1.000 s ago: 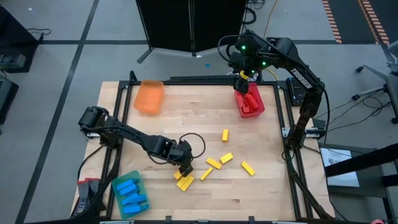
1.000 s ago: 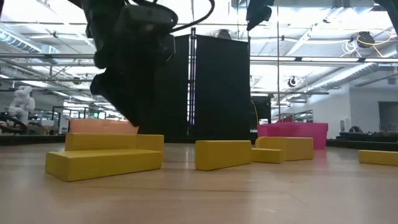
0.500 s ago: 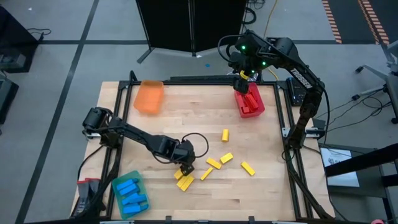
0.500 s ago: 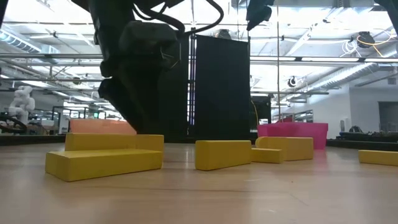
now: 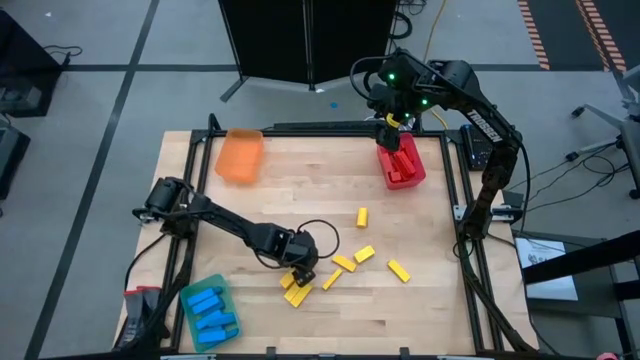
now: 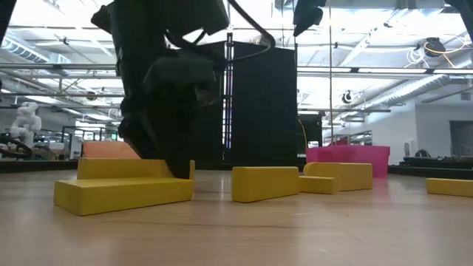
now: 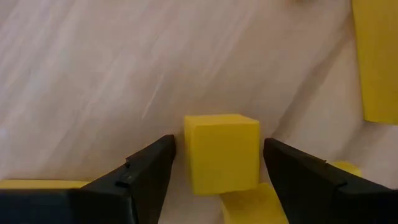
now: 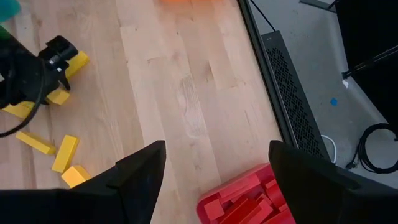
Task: Sort blocks
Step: Put the yellow block into the orange transparent bin
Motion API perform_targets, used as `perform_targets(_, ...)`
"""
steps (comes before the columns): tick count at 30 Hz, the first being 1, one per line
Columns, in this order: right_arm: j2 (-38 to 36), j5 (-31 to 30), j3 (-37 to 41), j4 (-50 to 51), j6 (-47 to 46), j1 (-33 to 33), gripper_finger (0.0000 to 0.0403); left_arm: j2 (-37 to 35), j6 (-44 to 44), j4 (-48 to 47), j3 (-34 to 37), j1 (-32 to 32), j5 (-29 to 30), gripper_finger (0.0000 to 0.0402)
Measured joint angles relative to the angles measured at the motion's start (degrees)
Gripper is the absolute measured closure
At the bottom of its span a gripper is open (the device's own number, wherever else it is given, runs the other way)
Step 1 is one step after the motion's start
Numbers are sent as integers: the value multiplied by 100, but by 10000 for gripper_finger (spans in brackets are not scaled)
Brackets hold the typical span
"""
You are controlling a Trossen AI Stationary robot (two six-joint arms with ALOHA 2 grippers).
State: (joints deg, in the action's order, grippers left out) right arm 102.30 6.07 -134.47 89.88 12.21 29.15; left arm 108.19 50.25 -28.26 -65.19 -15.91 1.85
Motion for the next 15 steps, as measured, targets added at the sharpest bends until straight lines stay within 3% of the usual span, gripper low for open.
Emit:
perform_targets(7,0,0,0,9,45,0,119,92,36,-66,-18,25,-156,156)
perform_targets(14,0,0,-1,11,47,0,120,-5,37,-189,-2,71,-334,265)
perform_targets(15,0,-1,-1,11,48,0,121,-5,33,-200,-3,73,-356,266)
